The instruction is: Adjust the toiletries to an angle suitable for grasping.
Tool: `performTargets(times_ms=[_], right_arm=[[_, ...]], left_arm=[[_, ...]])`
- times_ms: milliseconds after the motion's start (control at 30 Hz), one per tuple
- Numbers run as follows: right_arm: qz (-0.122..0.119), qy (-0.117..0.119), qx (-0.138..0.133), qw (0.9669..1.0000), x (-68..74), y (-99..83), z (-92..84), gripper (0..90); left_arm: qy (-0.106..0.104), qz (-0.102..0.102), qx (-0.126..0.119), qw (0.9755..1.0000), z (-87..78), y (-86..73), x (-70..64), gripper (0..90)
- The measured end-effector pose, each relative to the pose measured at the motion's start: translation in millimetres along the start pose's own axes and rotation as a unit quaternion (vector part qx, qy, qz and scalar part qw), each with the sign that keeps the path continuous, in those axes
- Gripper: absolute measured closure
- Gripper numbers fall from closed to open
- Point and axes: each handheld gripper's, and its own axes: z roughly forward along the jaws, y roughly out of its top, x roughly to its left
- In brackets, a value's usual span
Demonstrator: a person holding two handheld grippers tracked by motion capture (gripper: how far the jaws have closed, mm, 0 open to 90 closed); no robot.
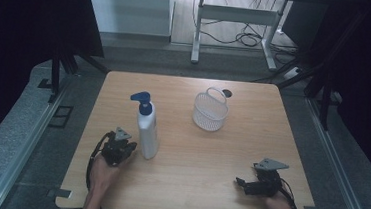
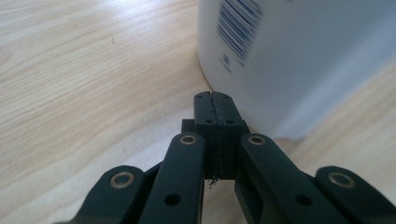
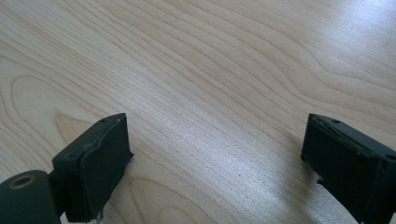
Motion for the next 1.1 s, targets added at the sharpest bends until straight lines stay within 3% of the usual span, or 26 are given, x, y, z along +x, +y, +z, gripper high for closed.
performTargets(times_ms=[133, 333, 633, 1100], right_arm=[[0.000, 0.000, 0.000, 1.0000, 0.1, 0.2, 0.3, 7.2], [0.000, 0.000, 0.000, 1.0000, 0.1, 0.4, 0.5, 7.1], [0.000, -0.001, 0.001, 1.0000, 0.2, 0.6, 0.8, 6.8], [0.001, -0.001, 0.001, 1.0000, 0.3, 1.0, 1.3, 6.3]], left_arm=[[-0.003, -0.009, -0.009, 0.9999, 7.5, 6.3, 7.4, 89.2], [-0.003, 0.002, -0.008, 1.0000, 14.4, 13.4, 8.2, 89.2], [-0.012, -0.010, -0.016, 0.9997, 24.0, 18.0, 8.3, 89.2], [-0.032, 0.001, -0.020, 0.9993, 30.0, 21.8, -4.5, 89.2]])
